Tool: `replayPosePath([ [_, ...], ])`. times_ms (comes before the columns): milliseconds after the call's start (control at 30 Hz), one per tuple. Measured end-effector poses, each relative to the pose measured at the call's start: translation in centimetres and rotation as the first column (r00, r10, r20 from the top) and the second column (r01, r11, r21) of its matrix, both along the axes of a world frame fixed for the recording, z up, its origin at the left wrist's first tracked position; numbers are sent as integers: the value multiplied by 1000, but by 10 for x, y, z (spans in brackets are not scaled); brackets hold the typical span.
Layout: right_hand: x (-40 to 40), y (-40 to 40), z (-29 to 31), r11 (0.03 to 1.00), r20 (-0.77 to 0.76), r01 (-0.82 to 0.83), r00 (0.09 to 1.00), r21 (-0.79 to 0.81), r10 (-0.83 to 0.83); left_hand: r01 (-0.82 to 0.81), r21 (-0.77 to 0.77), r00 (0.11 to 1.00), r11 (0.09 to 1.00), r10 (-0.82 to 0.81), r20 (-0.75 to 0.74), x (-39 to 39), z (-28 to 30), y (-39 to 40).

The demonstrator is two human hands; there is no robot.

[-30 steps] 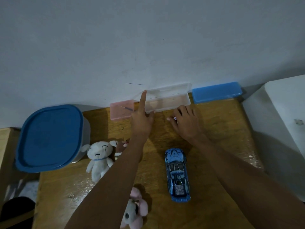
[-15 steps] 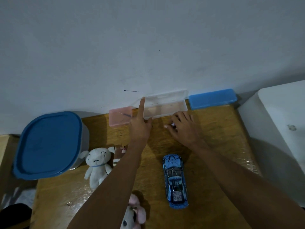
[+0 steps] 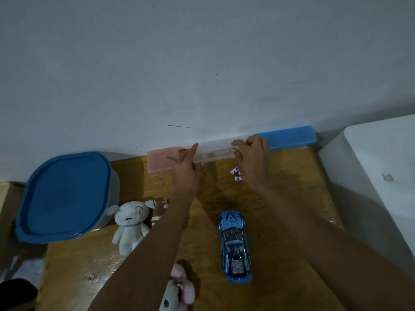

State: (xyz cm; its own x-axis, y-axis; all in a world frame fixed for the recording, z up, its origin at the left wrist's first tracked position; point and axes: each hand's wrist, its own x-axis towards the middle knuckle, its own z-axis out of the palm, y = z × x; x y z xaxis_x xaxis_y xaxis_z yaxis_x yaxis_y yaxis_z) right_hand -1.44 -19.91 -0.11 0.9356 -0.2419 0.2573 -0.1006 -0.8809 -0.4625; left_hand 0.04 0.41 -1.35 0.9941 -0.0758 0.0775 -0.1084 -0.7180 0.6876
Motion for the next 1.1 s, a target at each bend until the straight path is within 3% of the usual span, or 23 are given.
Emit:
replayPosePath([
  [133,-12,-1,-11,997,-94,7,996,76,1,-21,-15,1000,1000,21,-6,-3,3,-4],
  [300,-11,6,-8,931,-118,99,991,350,-61,-93,-27,996,995,93,-14,-3,9,-12],
  [400,-8,9,-4,892,-153,162,983,422,-106,-119,-22,993,993,118,-29,-2,12,-15],
  [600,-5,7,-5,947,-189,134,979,293,-80,-104,44,991,994,108,-78,1,11,-17],
  [767,3,13,11,976,-313,191,938,102,-151,-43,121,983,992,64,-174,4,30,-13],
  [867,7,28,26,959,-253,250,944,131,-211,-61,151,994,987,73,-78,5,50,8],
  [967,14,54,38,969,-157,113,984,221,-79,-116,108,992,987,110,57,7,65,44],
  [1100,20,108,44,918,-153,-66,979,391,136,-138,87,988,987,131,79,6,65,91],
])
